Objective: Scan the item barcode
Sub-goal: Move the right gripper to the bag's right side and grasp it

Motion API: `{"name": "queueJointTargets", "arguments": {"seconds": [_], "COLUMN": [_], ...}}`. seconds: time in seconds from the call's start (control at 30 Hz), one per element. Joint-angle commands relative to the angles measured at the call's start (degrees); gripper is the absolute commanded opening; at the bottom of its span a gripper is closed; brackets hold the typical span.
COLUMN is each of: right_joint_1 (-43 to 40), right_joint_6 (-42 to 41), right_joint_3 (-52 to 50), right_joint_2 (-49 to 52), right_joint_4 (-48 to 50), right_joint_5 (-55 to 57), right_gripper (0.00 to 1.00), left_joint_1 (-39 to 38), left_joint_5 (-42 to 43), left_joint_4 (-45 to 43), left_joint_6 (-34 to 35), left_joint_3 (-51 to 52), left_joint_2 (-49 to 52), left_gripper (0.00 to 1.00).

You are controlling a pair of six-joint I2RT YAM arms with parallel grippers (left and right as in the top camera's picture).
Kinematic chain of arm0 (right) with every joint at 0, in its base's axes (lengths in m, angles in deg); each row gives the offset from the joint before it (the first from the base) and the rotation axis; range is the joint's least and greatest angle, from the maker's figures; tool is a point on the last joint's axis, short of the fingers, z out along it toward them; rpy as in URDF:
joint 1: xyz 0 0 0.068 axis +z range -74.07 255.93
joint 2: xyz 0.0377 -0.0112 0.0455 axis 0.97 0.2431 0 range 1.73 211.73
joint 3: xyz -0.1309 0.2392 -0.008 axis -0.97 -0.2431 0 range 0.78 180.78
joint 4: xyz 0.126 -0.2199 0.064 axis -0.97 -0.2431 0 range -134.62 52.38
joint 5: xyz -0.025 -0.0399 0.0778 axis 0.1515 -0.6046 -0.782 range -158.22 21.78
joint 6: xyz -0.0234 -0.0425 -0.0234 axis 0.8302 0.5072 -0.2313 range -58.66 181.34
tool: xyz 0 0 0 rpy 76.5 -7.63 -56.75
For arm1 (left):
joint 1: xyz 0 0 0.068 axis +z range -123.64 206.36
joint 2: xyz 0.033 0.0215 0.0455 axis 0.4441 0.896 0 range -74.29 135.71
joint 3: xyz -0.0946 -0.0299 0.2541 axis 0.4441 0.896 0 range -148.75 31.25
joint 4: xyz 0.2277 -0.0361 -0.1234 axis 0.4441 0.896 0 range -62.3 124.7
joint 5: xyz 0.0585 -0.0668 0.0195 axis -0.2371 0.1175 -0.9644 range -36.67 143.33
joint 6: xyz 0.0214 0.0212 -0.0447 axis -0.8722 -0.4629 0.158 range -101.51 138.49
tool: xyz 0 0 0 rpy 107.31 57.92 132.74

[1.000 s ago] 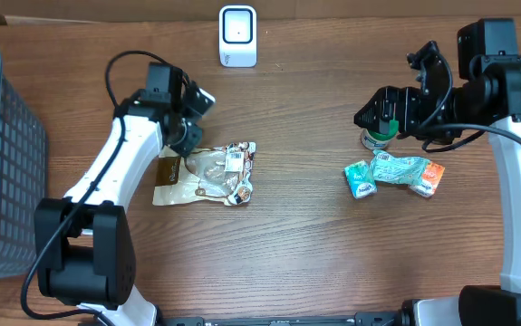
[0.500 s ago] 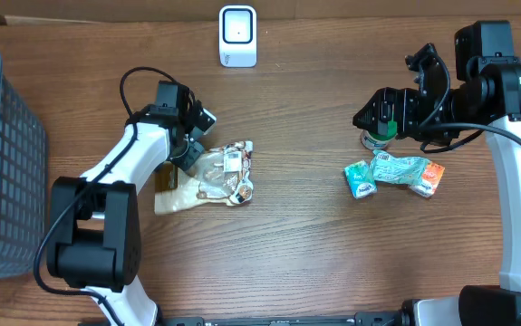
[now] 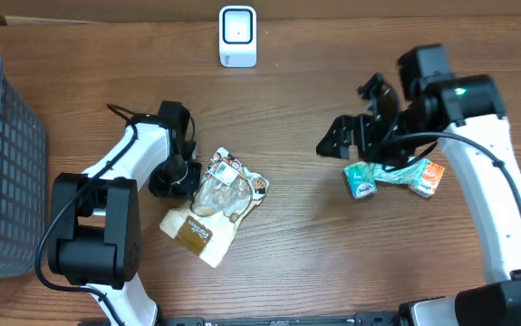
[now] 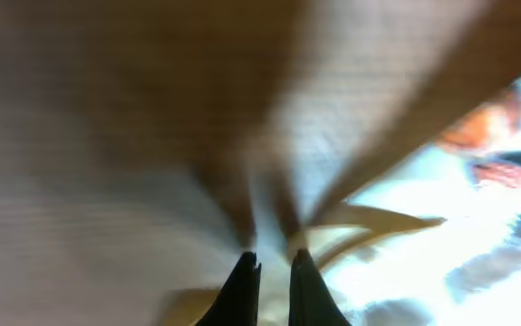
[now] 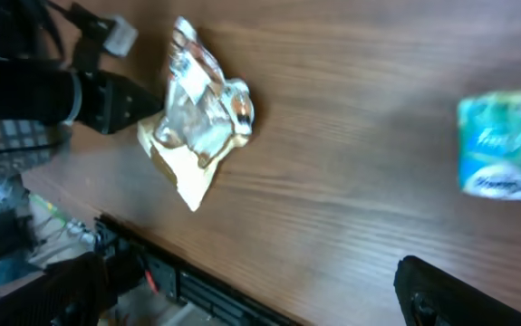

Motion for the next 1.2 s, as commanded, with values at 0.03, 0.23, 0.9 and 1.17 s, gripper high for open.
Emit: {"name": "queueJointTargets", "arguments": {"seconds": [0.03, 0.23, 0.9, 1.17], "right_joint_1": [2.3, 7.2, 25.5, 31.3], "right_joint_6": [-7.4, -8.9, -44.9, -53.4], "right_joint_3": [-8.1, -20.3, -43.9, -43.9], "right_joint_2": [0.2, 0.2, 2.5, 9.0], "right_joint_4": [3.7, 14.2, 60.0, 66.8], "right_joint_5": [-0.8, -7.6, -2.5, 2.2], "right_gripper": [1.00, 0.86, 0.53, 0.47], "left_joint_1": [-0.3, -0.2, -0.2, -0.2], "left_joint_5": [15.2, 22.3, 21.3, 15.0], "left_joint_4": [2.0, 1.0, -1.9, -1.7], "left_joint_6": [8.6, 8.6, -16.0, -18.4], "left_joint_3": [0.1, 0.1, -7.8, -7.8], "left_joint_2": [0.3, 0.3, 0.3, 0.3], "left_gripper": [0.04, 0.04, 0.04, 0.04]}}
